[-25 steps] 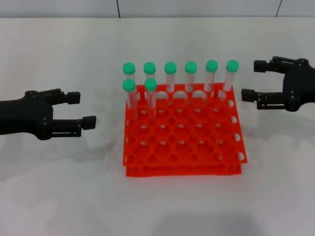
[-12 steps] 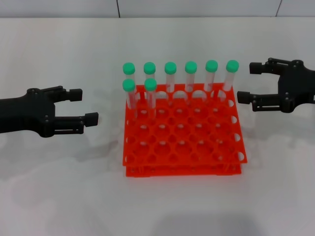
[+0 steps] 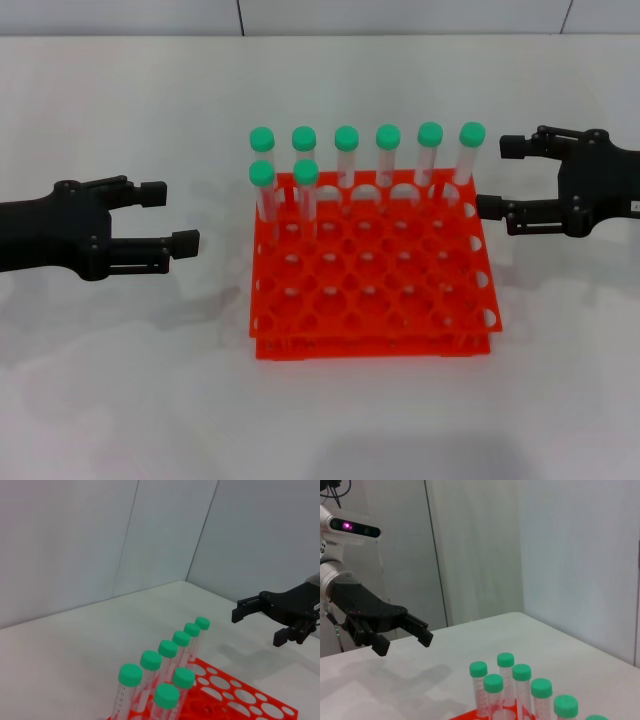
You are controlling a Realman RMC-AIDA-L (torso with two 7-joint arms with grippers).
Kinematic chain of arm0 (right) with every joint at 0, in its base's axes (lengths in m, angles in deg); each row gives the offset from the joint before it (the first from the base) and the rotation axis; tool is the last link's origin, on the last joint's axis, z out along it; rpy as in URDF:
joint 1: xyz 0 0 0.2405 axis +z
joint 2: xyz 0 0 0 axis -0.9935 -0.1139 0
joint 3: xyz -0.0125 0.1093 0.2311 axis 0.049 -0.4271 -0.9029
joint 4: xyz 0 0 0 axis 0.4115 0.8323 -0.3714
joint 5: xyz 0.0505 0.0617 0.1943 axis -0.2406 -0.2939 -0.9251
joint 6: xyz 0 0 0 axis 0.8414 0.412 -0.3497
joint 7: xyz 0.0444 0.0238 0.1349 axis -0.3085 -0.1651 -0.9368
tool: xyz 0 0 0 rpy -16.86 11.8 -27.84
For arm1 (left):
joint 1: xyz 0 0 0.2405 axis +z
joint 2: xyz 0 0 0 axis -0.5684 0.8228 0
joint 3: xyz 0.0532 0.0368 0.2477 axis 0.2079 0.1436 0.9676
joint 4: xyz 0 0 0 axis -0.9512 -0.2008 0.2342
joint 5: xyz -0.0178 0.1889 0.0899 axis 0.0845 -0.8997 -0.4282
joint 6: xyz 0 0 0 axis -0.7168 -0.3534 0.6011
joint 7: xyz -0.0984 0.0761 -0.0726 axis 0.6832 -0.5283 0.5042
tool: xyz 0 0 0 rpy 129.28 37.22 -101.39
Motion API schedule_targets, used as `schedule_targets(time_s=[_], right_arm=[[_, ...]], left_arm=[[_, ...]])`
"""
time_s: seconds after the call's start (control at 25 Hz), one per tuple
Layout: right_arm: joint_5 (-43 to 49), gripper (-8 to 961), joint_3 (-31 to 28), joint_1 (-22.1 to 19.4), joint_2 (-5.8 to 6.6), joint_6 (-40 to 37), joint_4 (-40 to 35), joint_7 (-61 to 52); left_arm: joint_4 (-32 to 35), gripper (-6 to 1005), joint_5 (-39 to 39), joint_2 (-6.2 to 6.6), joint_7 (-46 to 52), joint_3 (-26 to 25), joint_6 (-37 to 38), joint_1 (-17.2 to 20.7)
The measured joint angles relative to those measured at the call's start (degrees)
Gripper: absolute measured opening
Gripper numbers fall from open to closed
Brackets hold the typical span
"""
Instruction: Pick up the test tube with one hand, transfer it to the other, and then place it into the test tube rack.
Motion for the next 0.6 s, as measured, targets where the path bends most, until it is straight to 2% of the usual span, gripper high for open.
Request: schedule_targets(time_s=[0.2,0.6], right_arm=[[0.0,857,0.0,-0.3,-0.48,0.3,0.0,0.1],[0.0,857,-0.1,-0.1,-0.70,0.4,0.0,0.3]], left_arm=[[0.0,886,0.2,-0.13,0.0,0.0,-0.1,0.0],[-0.8,886,0.4,-0.16,-0.1,0.0,-0.2,-0.3]])
